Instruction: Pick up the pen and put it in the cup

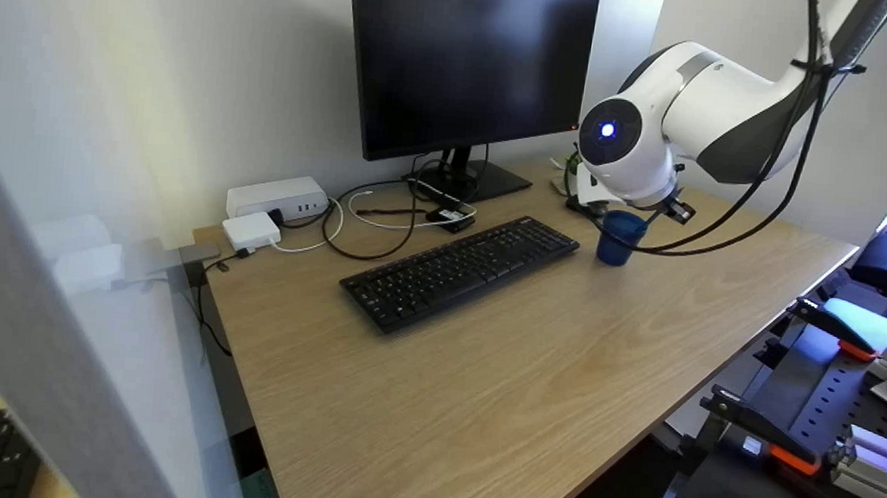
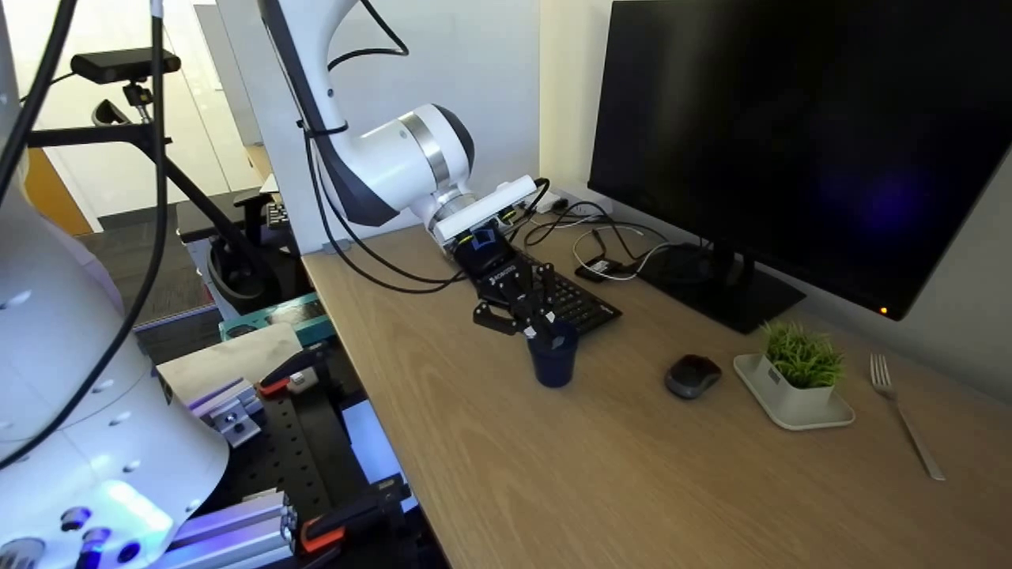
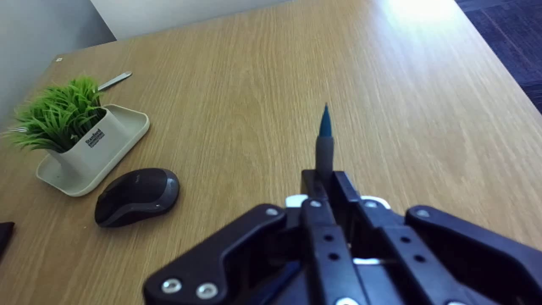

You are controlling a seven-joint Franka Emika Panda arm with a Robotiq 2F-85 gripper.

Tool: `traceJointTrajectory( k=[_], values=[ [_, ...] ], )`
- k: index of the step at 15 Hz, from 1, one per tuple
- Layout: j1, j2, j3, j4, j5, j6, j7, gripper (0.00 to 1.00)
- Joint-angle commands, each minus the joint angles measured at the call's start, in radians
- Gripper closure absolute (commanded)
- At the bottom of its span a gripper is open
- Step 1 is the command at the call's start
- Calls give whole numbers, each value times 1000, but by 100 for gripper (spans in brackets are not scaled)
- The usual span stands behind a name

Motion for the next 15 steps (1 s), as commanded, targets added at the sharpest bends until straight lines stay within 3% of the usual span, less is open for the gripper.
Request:
traceJointTrajectory(
  k=[1, 2, 3, 5, 12, 15],
  values=[
    [10, 27, 17, 16, -5, -38, 11, 97],
    [12, 31, 20, 17, -4, -40, 15, 97],
    [13, 32, 22, 18, -4, -42, 16, 64],
    [14, 30, 23, 22, -4, -45, 15, 57],
    [11, 18, 18, 51, -9, -66, 11, 7],
    [7, 3, 18, 74, 2, -80, 19, 0]
  ],
)
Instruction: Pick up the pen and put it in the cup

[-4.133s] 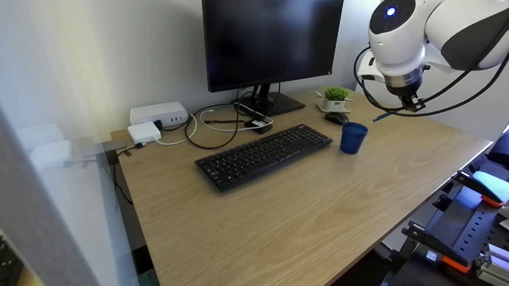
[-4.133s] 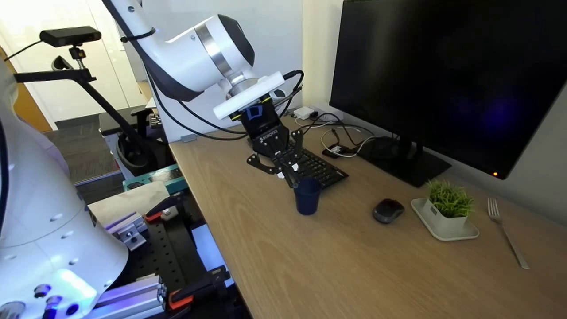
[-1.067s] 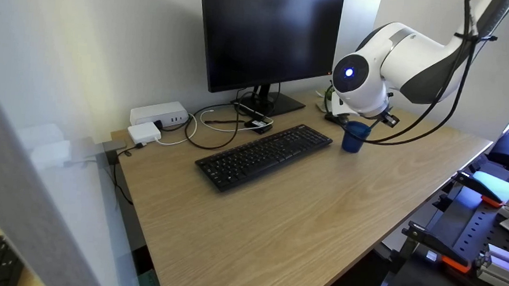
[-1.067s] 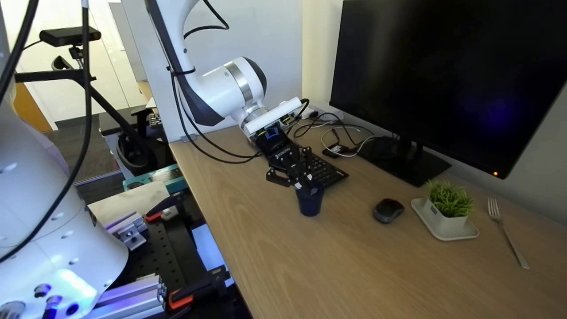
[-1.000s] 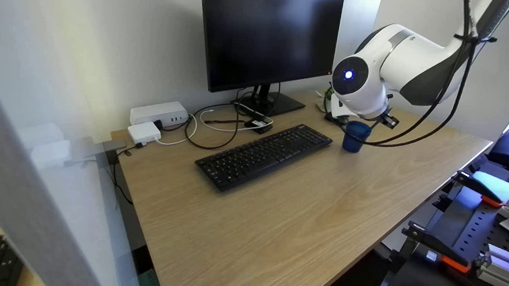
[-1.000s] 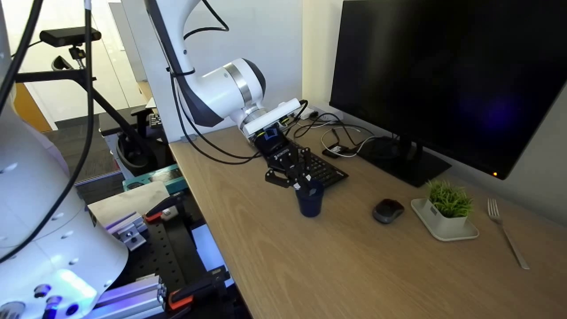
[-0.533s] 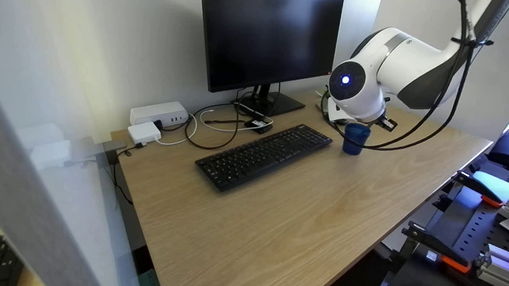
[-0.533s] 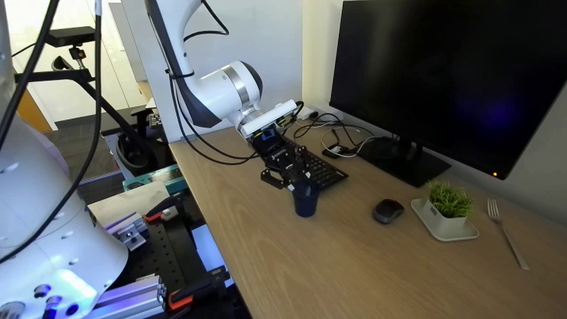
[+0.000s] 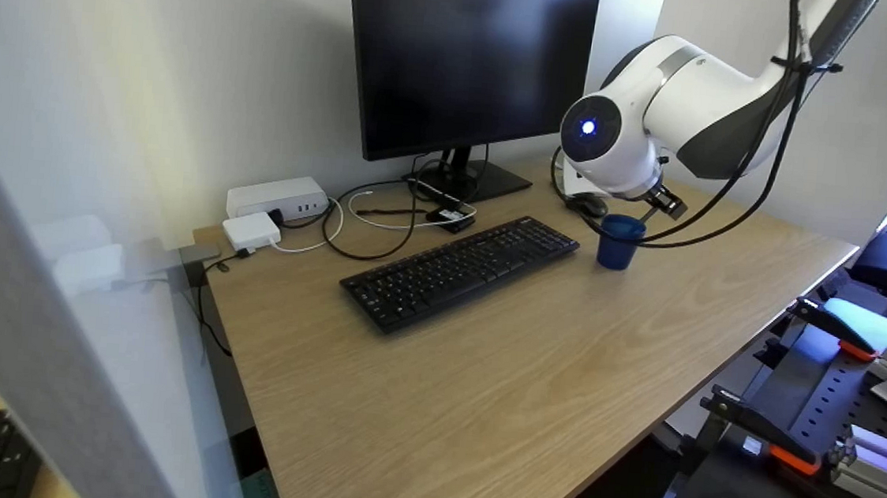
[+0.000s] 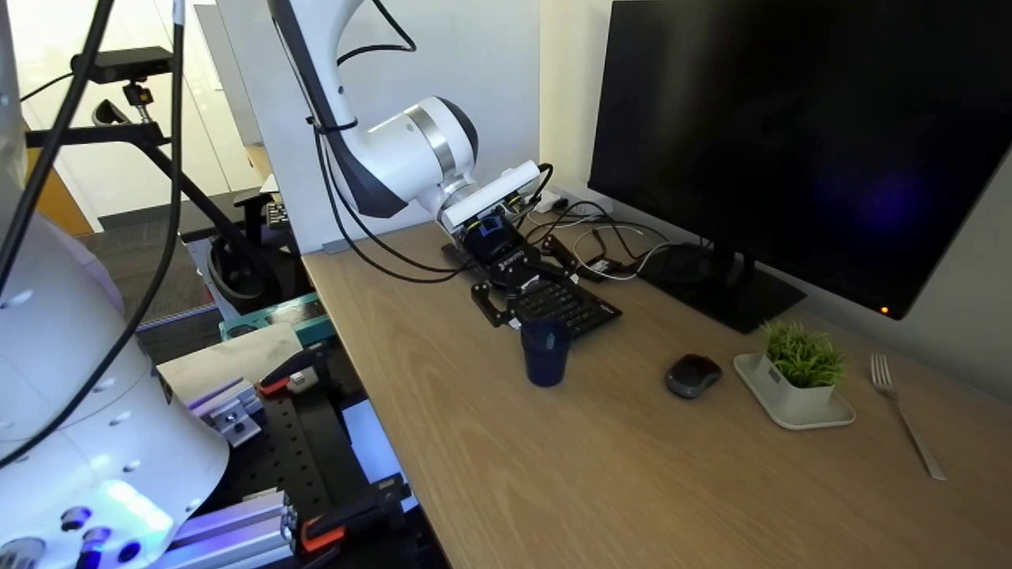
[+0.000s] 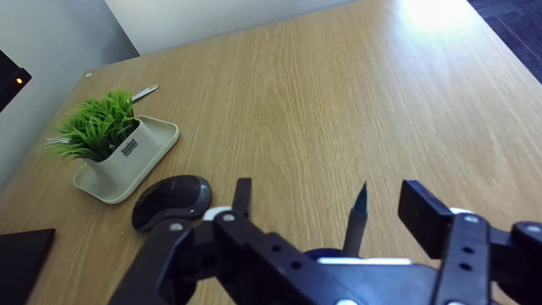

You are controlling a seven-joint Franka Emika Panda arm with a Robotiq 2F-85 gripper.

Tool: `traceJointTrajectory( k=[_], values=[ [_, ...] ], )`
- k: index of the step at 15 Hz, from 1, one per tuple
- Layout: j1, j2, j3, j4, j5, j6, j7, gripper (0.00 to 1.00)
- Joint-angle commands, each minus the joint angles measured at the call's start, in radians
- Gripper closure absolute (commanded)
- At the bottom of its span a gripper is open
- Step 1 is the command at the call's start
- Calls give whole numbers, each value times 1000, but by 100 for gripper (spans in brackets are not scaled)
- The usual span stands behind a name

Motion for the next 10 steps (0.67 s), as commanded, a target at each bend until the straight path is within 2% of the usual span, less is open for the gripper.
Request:
traceJointTrajectory(
  k=[1, 3, 10],
  values=[
    [-9, -25, 5, 30, 20, -20, 17, 0],
    [-22, -54, 8, 60, 85, -8, 8, 0],
    [-63, -198, -12, 187, 496, -6, -89, 0]
  ],
)
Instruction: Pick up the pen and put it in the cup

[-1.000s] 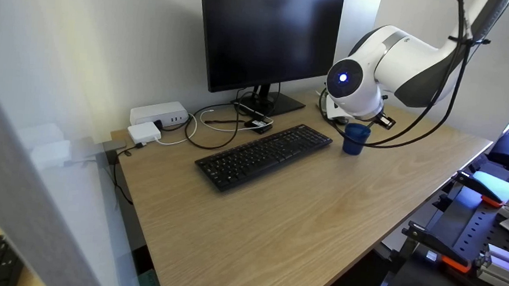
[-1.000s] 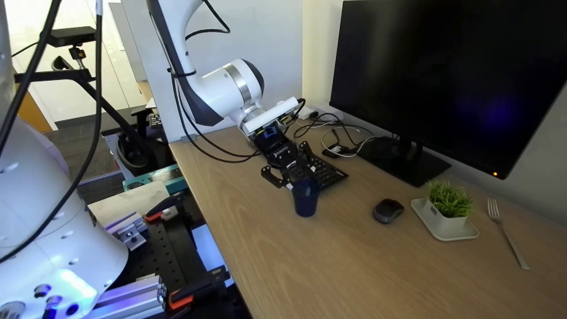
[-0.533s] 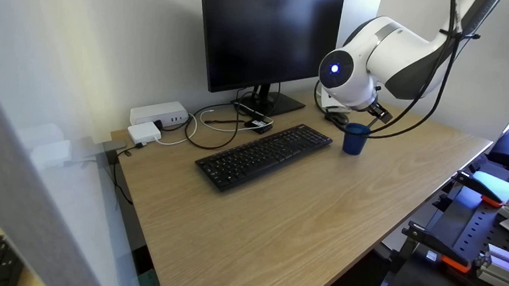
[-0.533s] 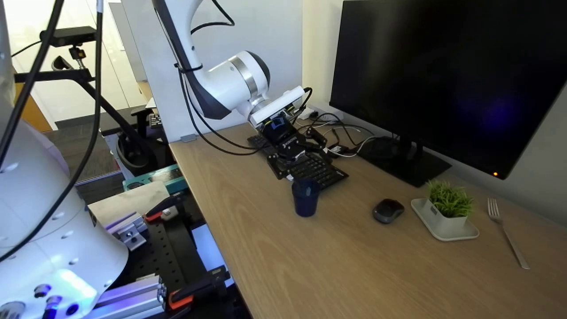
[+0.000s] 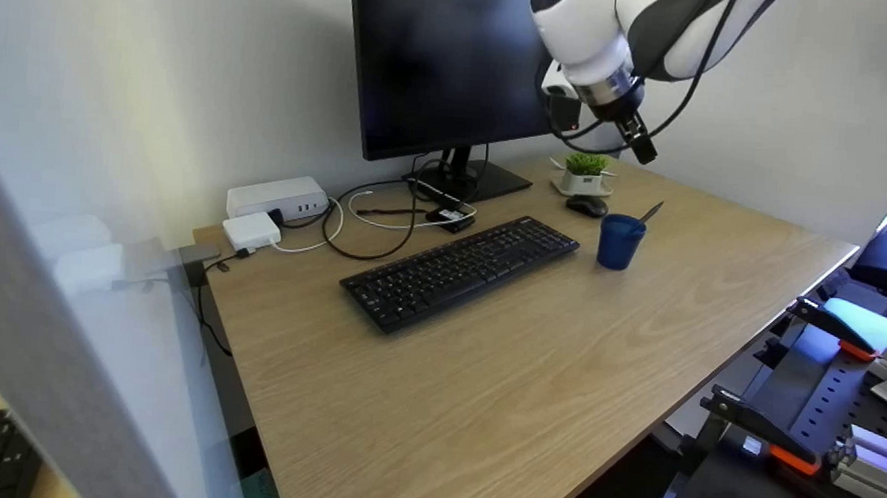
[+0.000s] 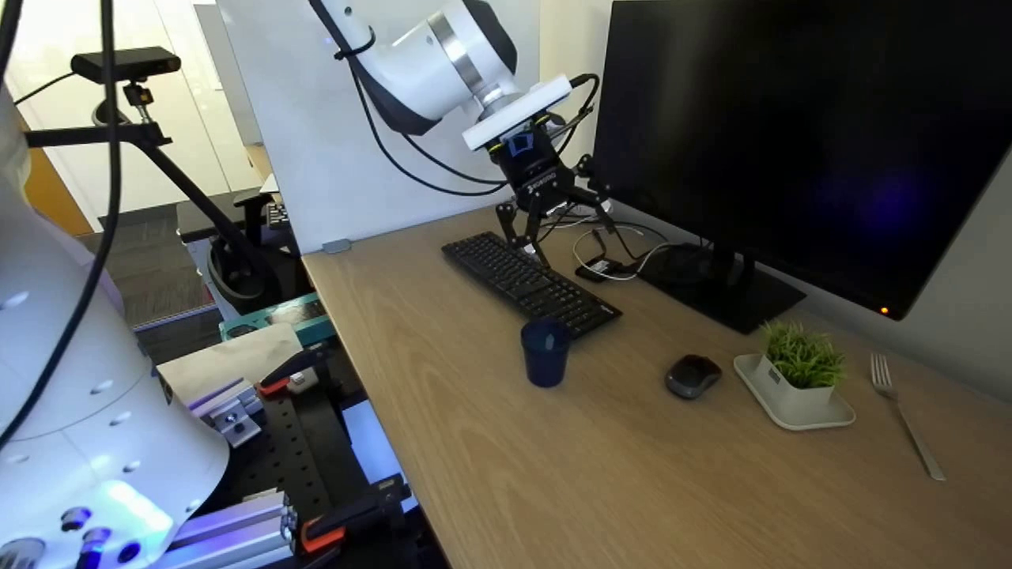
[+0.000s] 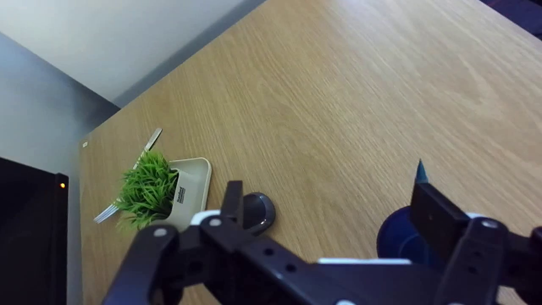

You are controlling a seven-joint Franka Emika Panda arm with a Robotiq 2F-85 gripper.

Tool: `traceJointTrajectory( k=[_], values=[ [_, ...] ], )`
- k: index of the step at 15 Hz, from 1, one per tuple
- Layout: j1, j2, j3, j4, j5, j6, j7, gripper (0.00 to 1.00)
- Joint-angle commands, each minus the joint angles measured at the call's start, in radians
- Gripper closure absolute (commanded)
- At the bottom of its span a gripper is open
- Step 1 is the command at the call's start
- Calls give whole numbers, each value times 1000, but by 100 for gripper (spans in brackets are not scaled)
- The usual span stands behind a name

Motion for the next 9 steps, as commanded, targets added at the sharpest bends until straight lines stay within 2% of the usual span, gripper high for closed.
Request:
traceJointTrajectory(
  k=[1, 9],
  values=[
    [-34, -69, -15, 34, 197, -1, -65, 0],
    [-103, -285, -128, -2, 608, 15, -116, 0]
  ],
)
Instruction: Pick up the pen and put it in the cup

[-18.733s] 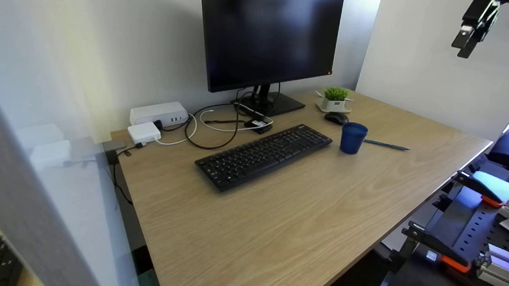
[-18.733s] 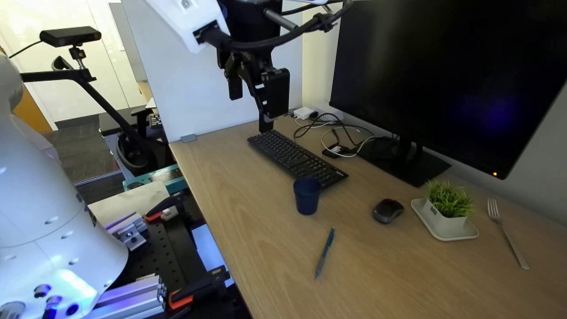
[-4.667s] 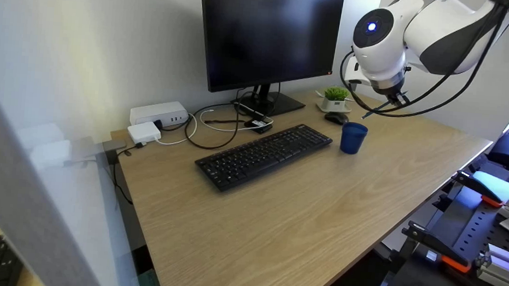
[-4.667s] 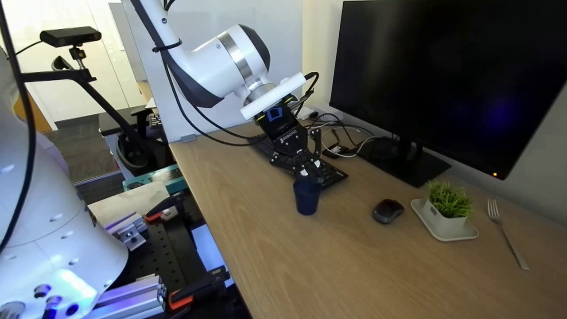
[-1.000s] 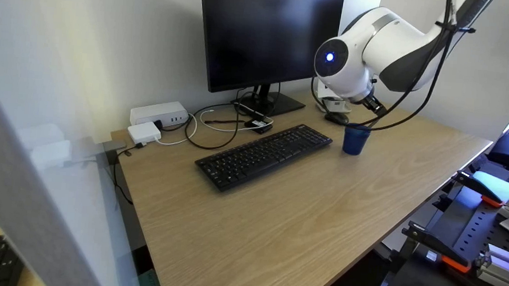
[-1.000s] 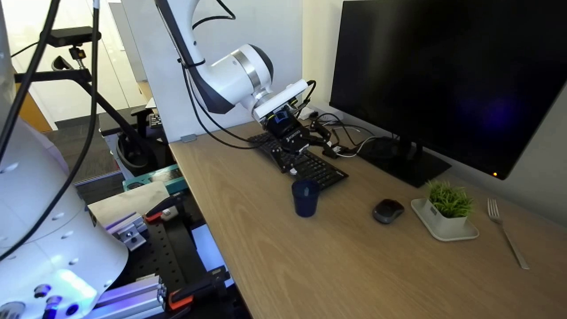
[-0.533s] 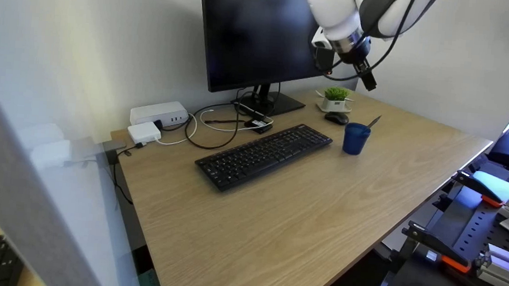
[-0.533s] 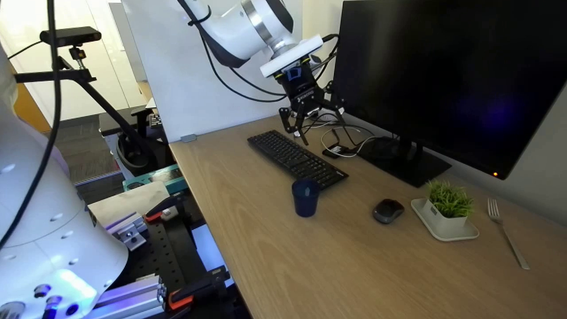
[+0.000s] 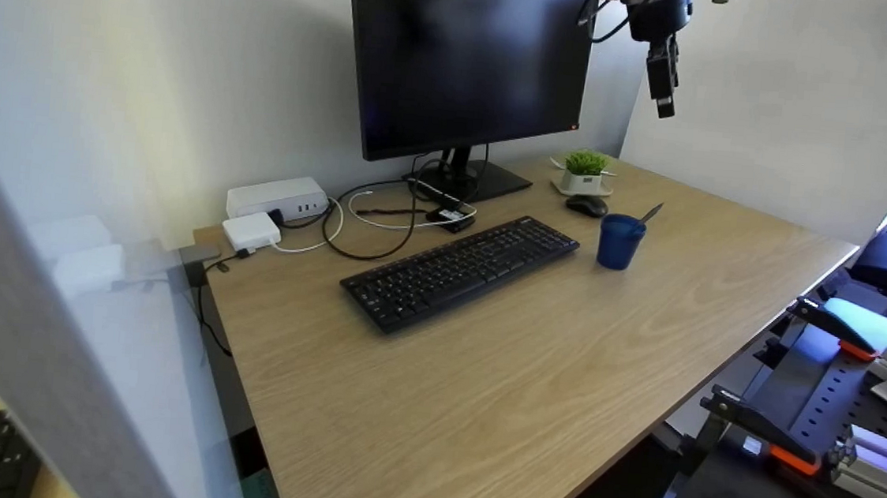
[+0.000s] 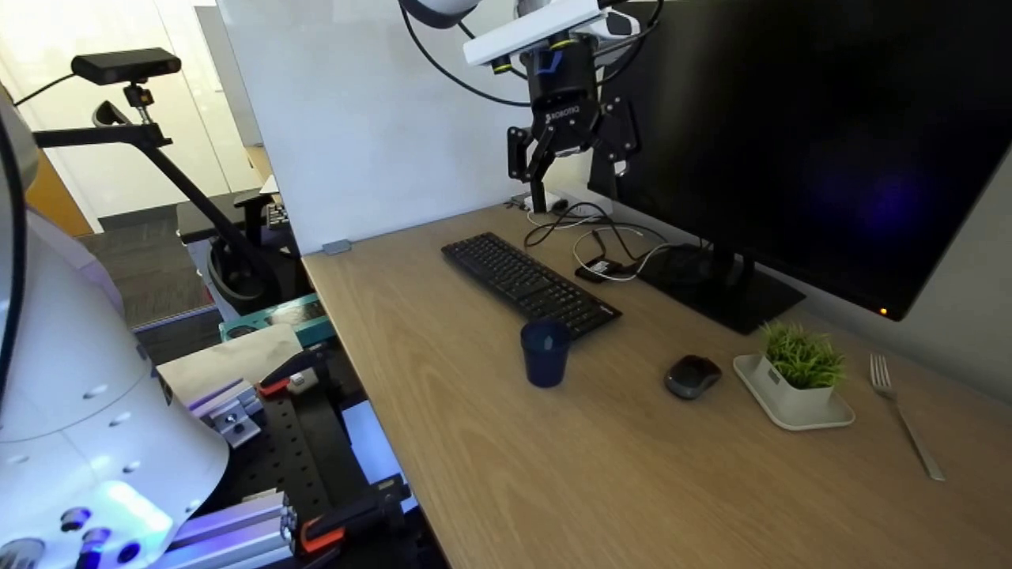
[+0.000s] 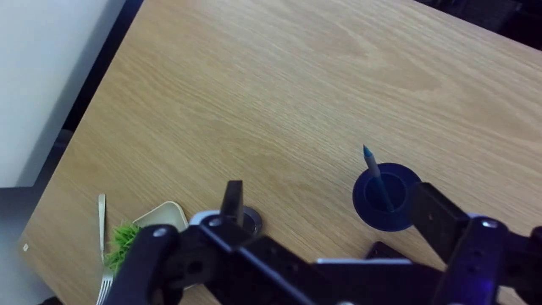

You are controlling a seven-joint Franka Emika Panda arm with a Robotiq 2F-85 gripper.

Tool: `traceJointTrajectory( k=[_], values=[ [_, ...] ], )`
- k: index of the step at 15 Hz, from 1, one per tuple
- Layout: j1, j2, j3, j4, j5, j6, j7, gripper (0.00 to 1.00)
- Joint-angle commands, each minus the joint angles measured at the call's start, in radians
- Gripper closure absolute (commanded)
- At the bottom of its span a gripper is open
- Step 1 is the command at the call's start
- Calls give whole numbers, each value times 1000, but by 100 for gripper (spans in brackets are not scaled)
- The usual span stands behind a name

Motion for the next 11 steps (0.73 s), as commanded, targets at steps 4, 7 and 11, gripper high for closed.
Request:
traceJointTrajectory(
  k=[4, 7, 11],
  values=[
    [-67, -204, -107, -99, 273, 24, -27, 0],
    [-100, -296, -170, -151, 362, 39, -10, 0],
    [-113, -316, -191, -151, 361, 13, -16, 0]
  ],
)
